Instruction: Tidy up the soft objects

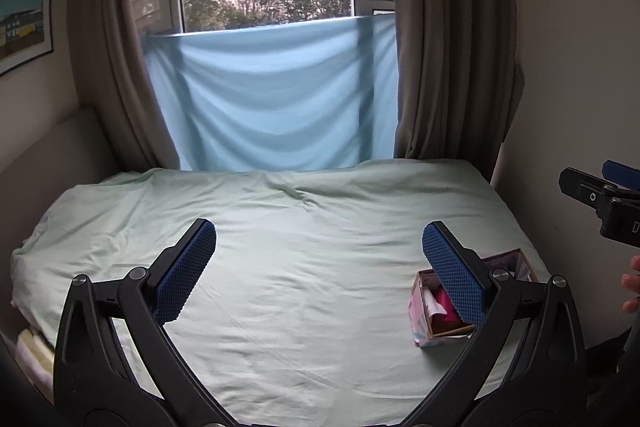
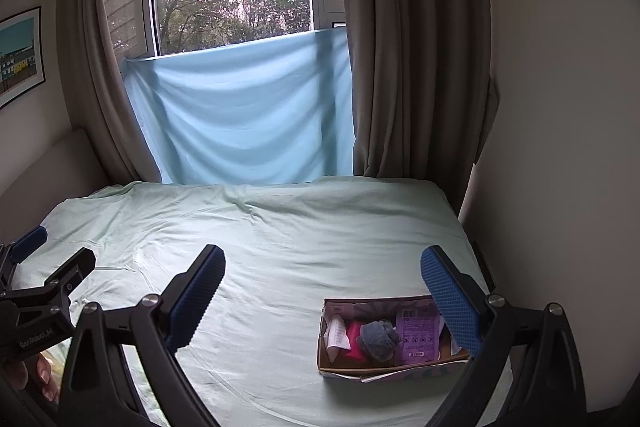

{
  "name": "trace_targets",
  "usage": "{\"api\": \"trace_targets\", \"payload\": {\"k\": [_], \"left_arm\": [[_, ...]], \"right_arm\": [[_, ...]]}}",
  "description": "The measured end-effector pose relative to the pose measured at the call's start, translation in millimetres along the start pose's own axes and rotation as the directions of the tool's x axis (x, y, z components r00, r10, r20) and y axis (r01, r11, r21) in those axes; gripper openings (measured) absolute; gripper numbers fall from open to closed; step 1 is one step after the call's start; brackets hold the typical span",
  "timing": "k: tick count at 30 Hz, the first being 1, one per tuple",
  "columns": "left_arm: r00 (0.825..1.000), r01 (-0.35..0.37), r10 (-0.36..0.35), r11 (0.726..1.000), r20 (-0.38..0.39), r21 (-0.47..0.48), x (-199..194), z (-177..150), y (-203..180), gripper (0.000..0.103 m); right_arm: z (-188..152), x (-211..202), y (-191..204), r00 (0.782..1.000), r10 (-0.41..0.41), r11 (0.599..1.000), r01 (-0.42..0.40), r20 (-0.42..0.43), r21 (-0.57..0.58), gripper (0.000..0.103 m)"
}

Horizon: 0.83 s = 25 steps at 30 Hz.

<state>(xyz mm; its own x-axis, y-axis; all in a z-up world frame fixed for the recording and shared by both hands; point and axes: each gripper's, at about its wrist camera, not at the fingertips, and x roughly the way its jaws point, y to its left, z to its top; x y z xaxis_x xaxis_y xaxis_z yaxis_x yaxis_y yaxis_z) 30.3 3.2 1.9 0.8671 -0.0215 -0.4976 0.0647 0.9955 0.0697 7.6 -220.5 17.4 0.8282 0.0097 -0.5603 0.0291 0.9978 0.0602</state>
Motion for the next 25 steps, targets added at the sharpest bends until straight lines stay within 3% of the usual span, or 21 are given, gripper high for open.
{"api": "trace_targets", "payload": {"k": [25], "left_arm": [[0.997,-0.077,0.077,0.997,0.008,0.029,6.3,-4.9,0.9,0.103]], "right_arm": [[4.9,14.6,5.0,1.000,0.008,1.000,-0.008,-0.018,-0.021,0.098]]}}
